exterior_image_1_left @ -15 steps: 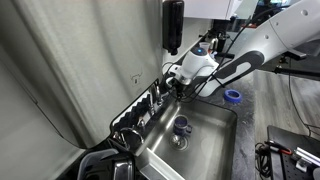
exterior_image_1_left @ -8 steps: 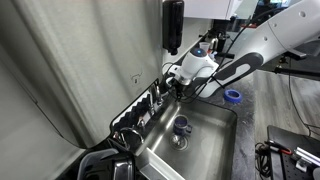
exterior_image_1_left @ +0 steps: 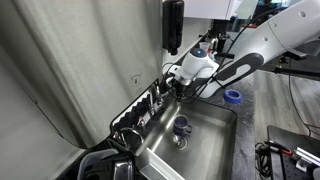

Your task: Close the faucet using the handle on the right

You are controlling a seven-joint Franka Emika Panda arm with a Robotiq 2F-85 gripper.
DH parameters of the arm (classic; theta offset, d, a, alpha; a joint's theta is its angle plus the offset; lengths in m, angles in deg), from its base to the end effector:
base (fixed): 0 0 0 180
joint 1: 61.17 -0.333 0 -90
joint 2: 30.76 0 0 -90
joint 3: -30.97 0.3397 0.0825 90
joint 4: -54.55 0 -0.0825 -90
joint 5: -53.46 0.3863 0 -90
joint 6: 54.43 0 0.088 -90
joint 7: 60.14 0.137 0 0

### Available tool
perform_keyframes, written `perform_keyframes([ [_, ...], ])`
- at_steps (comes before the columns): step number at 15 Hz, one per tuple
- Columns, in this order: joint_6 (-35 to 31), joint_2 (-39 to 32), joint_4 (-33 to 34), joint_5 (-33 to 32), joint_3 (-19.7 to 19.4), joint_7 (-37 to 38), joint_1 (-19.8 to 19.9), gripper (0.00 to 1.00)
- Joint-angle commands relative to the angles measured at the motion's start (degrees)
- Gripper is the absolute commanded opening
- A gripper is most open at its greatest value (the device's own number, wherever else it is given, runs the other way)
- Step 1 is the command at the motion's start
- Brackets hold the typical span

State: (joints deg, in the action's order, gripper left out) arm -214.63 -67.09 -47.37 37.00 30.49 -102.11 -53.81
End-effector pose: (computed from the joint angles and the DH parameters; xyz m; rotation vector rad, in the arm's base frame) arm 0.7130 -0.0871 0.2293 2.5662 1.1616 0.3995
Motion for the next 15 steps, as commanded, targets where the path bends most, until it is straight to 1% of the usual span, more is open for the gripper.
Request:
perform_keyframes([
  [1, -1.6, 4.9, -6.2, 0.8, 1.9, -0.4, 2.3, 1.00],
  [5, -1.7, 12.8, -16.3, 3.2, 4.2, -1.0, 4.0, 1.00],
  [9, -0.5, 23.1, -28.1, 7.8, 6.4, -1.6, 4.7, 1.00],
  [12, 1.6, 31.4, -35.9, 12.0, 6.2, -2.0, 3.7, 1.00],
  [15, 7.7, 40.0, -41.1, 16.2, 4.4, -2.0, 1.5, 1.00],
])
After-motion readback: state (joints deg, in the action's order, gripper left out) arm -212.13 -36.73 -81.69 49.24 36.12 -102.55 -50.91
